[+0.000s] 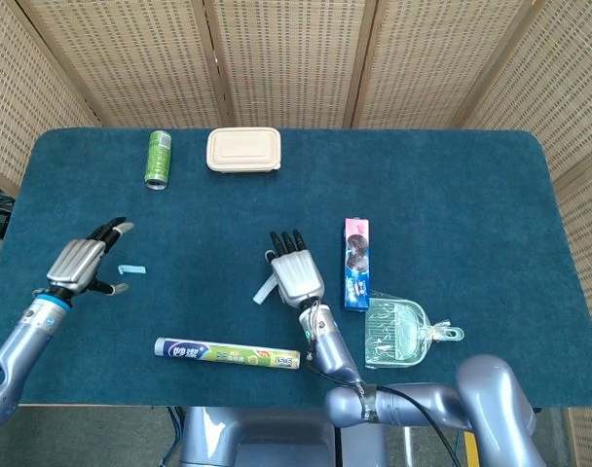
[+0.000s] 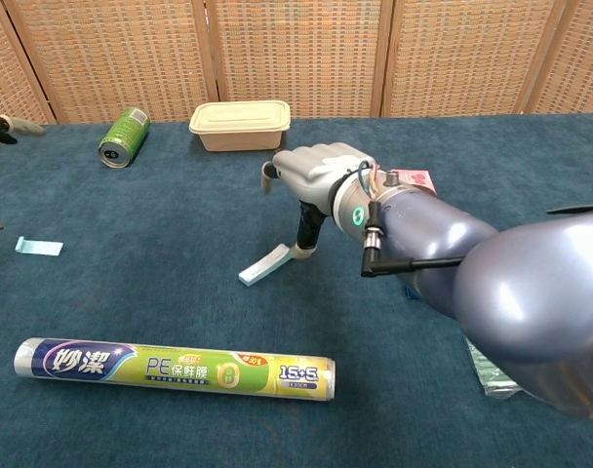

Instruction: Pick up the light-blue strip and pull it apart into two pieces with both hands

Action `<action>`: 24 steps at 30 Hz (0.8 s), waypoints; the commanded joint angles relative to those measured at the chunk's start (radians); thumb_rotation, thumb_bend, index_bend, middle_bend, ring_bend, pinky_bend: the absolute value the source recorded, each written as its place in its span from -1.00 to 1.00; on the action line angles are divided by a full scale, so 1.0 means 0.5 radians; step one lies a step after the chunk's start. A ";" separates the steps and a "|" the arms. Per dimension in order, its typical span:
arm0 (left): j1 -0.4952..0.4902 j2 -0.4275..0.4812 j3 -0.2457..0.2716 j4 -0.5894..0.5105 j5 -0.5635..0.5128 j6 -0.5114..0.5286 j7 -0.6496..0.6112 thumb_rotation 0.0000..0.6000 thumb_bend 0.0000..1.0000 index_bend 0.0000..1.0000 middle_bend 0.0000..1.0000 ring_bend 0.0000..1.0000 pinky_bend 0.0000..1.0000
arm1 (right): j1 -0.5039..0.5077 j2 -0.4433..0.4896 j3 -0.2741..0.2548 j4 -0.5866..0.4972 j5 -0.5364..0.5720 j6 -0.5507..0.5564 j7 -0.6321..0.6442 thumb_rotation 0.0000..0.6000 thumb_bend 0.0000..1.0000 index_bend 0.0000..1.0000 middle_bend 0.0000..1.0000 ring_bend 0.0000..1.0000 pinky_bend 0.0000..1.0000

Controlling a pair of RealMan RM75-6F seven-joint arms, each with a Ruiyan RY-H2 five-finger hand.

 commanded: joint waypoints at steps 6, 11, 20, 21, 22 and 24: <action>0.175 0.234 -0.067 -0.311 -0.078 0.261 -0.008 1.00 -1.00 -1.00 -1.00 -1.00 -0.86 | -0.269 0.447 -0.075 -0.554 -0.494 0.294 0.249 1.00 -1.00 -1.00 -1.00 -1.00 -1.00; 0.409 0.309 -0.062 -0.542 -0.158 0.591 0.103 1.00 -1.00 -1.00 -1.00 -1.00 -1.00 | -0.618 0.914 -0.332 -0.718 -1.060 0.562 0.622 1.00 -0.96 -1.00 -1.00 -1.00 -1.00; 0.755 0.276 0.028 -0.669 -0.044 1.021 0.059 1.00 -1.00 -1.00 -1.00 -1.00 -1.00 | -1.229 1.360 -0.712 -0.340 -1.584 1.028 1.381 1.00 -1.00 -1.00 -1.00 -1.00 -1.00; 0.772 0.275 0.036 -0.665 -0.021 1.038 0.045 1.00 -1.00 -1.00 -1.00 -1.00 -1.00 | -1.271 1.372 -0.735 -0.302 -1.605 1.045 1.436 1.00 -1.00 -1.00 -1.00 -1.00 -1.00; 0.781 0.273 0.040 -0.660 -0.007 1.046 0.037 1.00 -1.00 -1.00 -1.00 -1.00 -1.00 | -1.298 1.378 -0.749 -0.279 -1.616 1.053 1.469 1.00 -1.00 -1.00 -1.00 -1.00 -1.00; 0.803 0.268 0.057 -0.644 0.037 1.058 0.027 1.00 -1.00 -1.00 -1.00 -1.00 -1.00 | -1.386 1.389 -0.781 -0.217 -1.639 1.084 1.561 1.00 -1.00 -1.00 -1.00 -1.00 -1.00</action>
